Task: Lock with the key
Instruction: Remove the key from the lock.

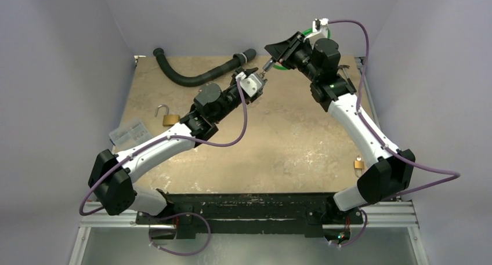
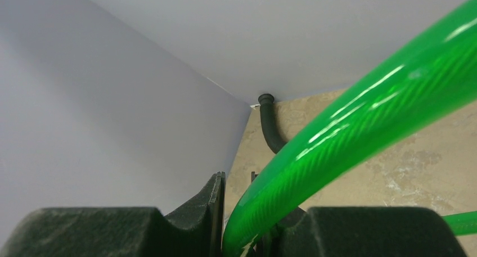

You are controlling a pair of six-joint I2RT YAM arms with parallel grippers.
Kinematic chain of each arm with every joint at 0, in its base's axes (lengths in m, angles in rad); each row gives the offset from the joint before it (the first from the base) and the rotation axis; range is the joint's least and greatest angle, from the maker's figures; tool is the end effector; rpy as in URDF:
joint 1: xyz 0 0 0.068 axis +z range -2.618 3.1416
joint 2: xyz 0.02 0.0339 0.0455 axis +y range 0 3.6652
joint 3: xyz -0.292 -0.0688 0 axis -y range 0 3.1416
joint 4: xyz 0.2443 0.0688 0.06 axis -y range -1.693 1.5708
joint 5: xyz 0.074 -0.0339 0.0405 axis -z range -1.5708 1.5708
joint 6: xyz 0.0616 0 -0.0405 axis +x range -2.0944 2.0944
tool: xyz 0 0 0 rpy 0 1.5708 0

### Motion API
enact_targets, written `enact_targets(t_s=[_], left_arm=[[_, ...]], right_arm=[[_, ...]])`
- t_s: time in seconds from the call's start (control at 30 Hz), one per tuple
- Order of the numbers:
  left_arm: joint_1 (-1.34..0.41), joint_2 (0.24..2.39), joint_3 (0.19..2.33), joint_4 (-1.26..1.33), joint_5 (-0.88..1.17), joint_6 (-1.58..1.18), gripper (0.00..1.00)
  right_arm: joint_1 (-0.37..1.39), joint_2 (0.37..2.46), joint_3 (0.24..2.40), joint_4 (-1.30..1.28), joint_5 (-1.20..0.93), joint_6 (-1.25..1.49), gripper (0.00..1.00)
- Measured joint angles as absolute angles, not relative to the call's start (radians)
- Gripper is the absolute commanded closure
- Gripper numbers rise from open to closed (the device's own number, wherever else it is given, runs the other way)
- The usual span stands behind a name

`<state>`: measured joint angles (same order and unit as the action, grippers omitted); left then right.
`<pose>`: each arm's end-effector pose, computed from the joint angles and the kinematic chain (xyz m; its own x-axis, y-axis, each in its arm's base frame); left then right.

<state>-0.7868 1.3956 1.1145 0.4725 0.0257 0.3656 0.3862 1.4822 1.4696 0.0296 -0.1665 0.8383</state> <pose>0.2485 -0.2515 0.4167 0.3849 0.1202 -0.9151 0.6297 0.6907 0.3555 0.3425 0.1503 0.4636 -0.3798 0.6371 -0.6707 -0.3628 0.5644 0.7415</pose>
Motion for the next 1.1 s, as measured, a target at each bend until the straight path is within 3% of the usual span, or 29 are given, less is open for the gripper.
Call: enact_targets(t_s=[0.5, 0.8, 1.1], left_arm=[[-0.786, 1.439, 1.114, 0.463, 0.024, 0.384, 0.76], [-0.752, 1.452, 1.143, 0.446, 0.039, 0.276, 0.99], [-0.726, 1.459, 1.159, 0.433, 0.08, 0.196, 0.97]], right_arm=[[0.387, 1.481, 1.469, 0.03, -0.171, 0.853, 1.0], [0.384, 1.478, 1.448, 0.066, -0.174, 0.859, 1.0], [0.378, 1.47, 1.423, 0.104, -0.175, 0.874, 1.0]])
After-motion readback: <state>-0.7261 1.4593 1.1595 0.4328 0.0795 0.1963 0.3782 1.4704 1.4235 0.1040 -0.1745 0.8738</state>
